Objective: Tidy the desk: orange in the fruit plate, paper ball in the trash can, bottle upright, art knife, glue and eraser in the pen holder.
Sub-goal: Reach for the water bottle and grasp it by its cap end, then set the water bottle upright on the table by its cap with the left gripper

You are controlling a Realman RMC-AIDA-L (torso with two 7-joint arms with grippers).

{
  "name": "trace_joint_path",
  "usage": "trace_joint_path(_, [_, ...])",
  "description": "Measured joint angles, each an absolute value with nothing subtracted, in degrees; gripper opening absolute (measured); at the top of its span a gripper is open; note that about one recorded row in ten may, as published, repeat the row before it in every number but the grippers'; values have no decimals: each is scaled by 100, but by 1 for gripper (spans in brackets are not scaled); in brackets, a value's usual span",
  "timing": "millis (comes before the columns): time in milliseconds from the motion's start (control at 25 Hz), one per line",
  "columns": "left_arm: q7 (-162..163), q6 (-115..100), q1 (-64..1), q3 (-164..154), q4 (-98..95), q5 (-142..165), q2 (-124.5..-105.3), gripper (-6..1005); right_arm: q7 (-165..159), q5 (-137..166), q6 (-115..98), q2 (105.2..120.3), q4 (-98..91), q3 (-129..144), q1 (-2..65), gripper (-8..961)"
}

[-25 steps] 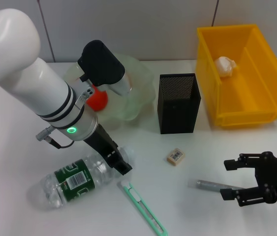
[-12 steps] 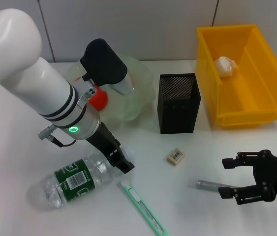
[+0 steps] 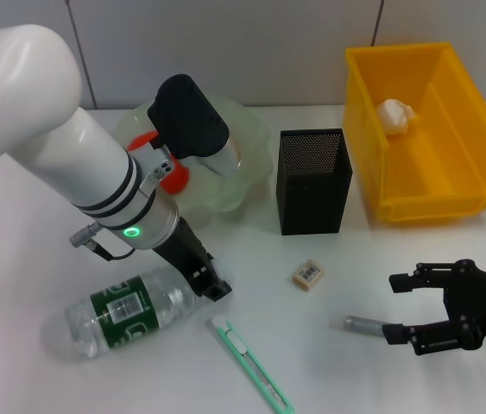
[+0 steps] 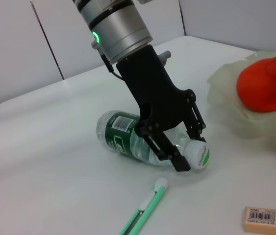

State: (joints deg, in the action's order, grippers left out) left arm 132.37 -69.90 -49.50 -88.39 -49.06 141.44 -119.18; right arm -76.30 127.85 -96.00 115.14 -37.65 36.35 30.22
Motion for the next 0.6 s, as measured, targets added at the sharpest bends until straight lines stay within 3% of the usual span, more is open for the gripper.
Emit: trace_joint_path(600, [12627,-7949,-4779,-7740,-5552,13483,-11862,445,-7630,12771,-9597,11513,-3770,3609,3023,826])
